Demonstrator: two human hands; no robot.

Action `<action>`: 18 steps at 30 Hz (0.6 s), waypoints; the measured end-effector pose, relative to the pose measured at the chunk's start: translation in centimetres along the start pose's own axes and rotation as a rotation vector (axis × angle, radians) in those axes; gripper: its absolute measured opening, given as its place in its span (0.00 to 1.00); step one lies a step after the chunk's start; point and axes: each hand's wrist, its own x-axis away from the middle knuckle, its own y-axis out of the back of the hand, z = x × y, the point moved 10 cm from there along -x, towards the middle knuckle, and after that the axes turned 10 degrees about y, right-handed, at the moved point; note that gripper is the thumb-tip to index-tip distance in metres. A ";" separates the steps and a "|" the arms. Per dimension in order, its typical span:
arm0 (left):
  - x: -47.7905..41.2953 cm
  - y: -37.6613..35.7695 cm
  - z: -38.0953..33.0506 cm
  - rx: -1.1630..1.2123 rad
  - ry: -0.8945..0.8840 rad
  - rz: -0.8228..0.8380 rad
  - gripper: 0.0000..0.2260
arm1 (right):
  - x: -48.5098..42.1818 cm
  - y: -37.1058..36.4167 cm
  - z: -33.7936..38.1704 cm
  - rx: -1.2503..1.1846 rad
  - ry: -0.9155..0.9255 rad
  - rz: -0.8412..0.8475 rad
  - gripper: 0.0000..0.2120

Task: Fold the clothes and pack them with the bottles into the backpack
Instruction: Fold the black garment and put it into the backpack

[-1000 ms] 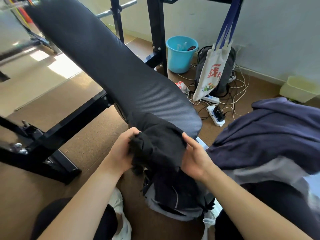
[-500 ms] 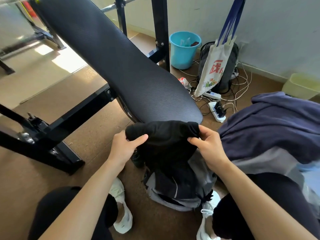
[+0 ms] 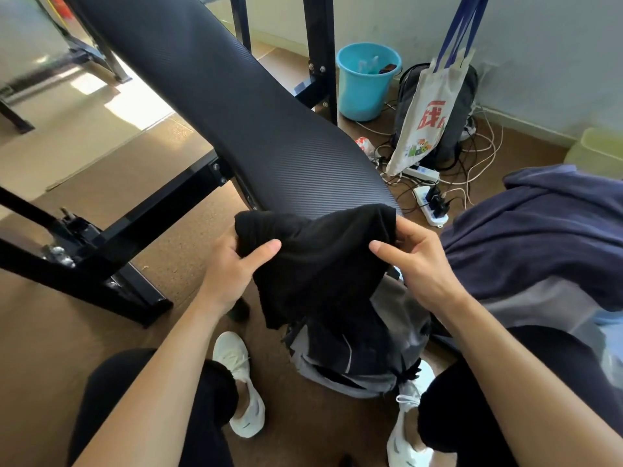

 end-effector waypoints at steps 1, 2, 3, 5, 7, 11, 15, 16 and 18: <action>-0.1 -0.4 0.4 -0.007 0.030 0.020 0.21 | -0.1 0.1 -0.7 0.036 -0.031 0.023 0.22; -0.2 -1.0 0.8 -0.034 0.065 0.046 0.25 | -0.2 0.3 -1.7 0.112 -0.065 0.053 0.25; -0.3 -1.6 1.5 -0.078 0.105 0.073 0.32 | -0.3 0.4 -2.7 0.207 -0.099 0.093 0.30; -0.5 -2.8 3.0 -0.162 0.181 0.123 0.46 | -0.2 0.7 -4.7 0.387 -0.166 0.176 0.42; -0.8 -3.8 4.3 -0.208 0.233 0.171 0.52 | 0.0 0.6 -5.8 0.467 -0.216 0.249 0.48; -1.2 -4.9 6.6 -0.270 0.319 0.260 0.61 | 0.7 0.8 -6.9 0.482 -0.283 0.289 0.49; -1.4 -5.6 7.5 -0.366 0.320 0.194 0.58 | 0.6 1.0 -6.4 0.541 -0.246 0.227 0.46; -1.5 -5.5 7.2 -0.411 0.289 0.127 0.55 | 0.6 0.8 -5.9 0.589 -0.231 0.210 0.46; -1.0 -5.7 5.5 -0.540 0.198 0.001 0.50 | 1.1 0.0 -5.2 0.714 -0.182 0.192 0.44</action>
